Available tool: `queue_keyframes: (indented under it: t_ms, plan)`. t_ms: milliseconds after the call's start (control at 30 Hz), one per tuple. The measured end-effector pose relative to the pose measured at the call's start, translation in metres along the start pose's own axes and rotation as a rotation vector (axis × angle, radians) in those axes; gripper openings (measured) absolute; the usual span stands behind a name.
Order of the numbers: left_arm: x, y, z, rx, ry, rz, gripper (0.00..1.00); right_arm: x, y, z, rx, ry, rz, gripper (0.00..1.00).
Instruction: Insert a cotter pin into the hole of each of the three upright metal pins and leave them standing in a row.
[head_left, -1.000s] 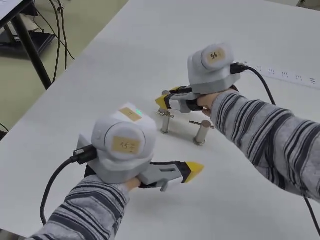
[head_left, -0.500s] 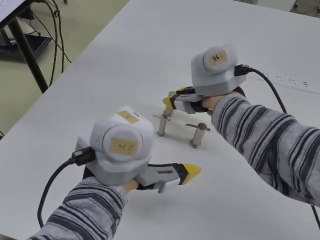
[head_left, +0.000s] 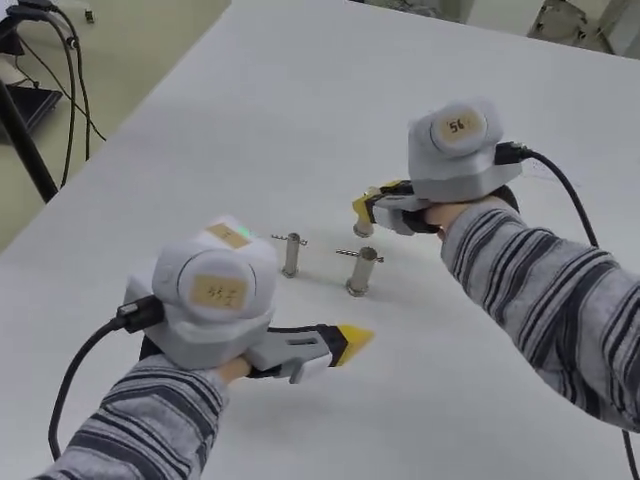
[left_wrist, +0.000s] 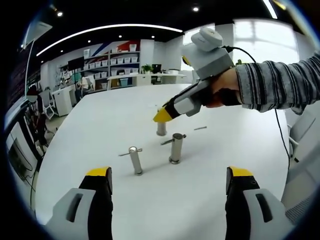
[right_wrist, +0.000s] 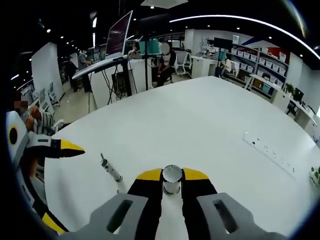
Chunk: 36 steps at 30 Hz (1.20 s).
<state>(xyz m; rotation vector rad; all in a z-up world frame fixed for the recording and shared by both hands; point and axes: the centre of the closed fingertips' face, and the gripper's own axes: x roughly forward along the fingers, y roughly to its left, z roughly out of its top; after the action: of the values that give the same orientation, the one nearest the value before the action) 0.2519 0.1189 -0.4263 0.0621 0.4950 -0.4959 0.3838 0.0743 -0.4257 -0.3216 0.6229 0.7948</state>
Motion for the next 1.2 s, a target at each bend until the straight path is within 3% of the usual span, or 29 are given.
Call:
queue_keyframes:
  t_ms: [400, 600, 733, 967, 1200]
  plan:
    - [0.0, -0.009, 0.004, 0.022, -0.011, -0.029, 0.93, -0.047, -0.005, -0.042, 0.106, 0.031, -0.155, 0.09]
    - [0.001, -0.012, 0.005, 0.034, -0.012, -0.035, 0.93, -0.061, -0.001, -0.058, 0.166, 0.04, -0.201, 0.09]
    - [0.001, -0.013, 0.006, 0.036, -0.016, -0.037, 0.93, -0.066, -0.002, -0.065, 0.203, 0.042, -0.22, 0.09]
    - [0.001, -0.014, 0.006, 0.043, -0.015, -0.037, 0.93, -0.075, 0.016, -0.078, 0.217, 0.061, -0.252, 0.09]
    - [0.001, -0.014, 0.005, 0.044, -0.013, -0.037, 0.93, -0.075, 0.032, -0.09, 0.259, 0.075, -0.25, 0.09]
